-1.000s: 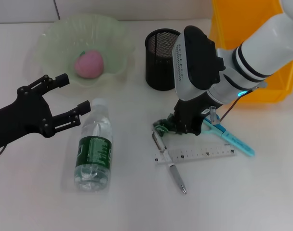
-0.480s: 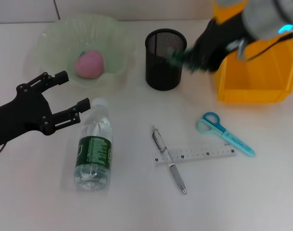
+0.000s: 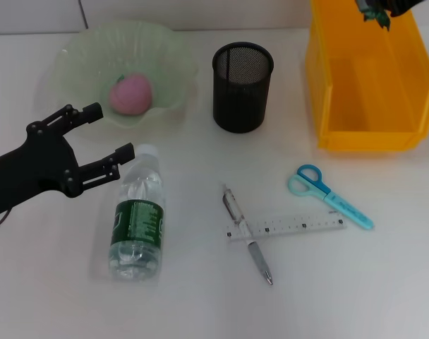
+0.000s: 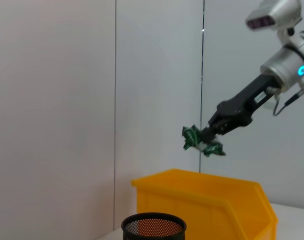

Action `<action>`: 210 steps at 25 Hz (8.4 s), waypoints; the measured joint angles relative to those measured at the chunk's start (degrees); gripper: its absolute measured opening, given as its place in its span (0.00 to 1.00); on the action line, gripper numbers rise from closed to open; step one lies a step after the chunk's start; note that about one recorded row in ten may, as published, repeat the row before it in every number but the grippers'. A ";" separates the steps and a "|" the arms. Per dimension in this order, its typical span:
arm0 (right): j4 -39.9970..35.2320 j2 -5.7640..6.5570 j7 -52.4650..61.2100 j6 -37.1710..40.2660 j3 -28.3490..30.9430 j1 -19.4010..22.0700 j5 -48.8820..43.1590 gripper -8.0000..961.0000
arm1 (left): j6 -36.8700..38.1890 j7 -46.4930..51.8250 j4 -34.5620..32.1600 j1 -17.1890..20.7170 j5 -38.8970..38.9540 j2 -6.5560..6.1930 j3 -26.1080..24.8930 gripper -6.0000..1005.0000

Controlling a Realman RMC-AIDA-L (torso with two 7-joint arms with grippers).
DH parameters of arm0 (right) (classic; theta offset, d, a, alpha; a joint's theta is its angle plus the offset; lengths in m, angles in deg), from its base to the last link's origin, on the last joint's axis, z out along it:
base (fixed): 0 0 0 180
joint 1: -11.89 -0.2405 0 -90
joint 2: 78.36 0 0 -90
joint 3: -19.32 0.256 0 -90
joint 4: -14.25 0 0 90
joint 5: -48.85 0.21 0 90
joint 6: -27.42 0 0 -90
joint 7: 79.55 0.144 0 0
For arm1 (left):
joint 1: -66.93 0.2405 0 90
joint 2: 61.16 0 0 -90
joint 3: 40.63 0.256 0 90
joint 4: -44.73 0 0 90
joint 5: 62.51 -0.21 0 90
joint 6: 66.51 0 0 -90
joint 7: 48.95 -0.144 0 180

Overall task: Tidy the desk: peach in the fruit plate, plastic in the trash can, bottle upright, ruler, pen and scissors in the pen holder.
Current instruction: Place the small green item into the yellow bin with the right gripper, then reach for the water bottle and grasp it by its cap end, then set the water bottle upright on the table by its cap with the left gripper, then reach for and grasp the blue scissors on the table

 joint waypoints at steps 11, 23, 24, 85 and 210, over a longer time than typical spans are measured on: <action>14.51 0.01 4.64 -15.47 1.27 2.73 0.43 0.11 | 0.58 0.25 -0.25 -0.27 0.17 0.09 0.00 0.84; 4.43 -0.10 -8.08 -7.57 0.32 16.16 31.93 0.57 | 1.28 22.30 -14.65 2.45 -1.10 0.60 2.11 0.83; 4.11 -0.17 -11.98 -5.37 -0.23 18.51 37.43 0.59 | 0.34 26.00 -18.37 3.39 -1.46 0.71 3.30 0.83; 33.04 -0.25 -52.21 2.22 -8.09 28.77 49.35 0.82 | -17.36 108.34 -26.79 -18.43 -56.40 0.83 23.69 0.78; 24.64 -0.08 -37.42 5.33 -8.55 26.86 47.19 0.81 | -1.98 40.47 -45.40 1.65 -5.87 0.40 5.38 0.44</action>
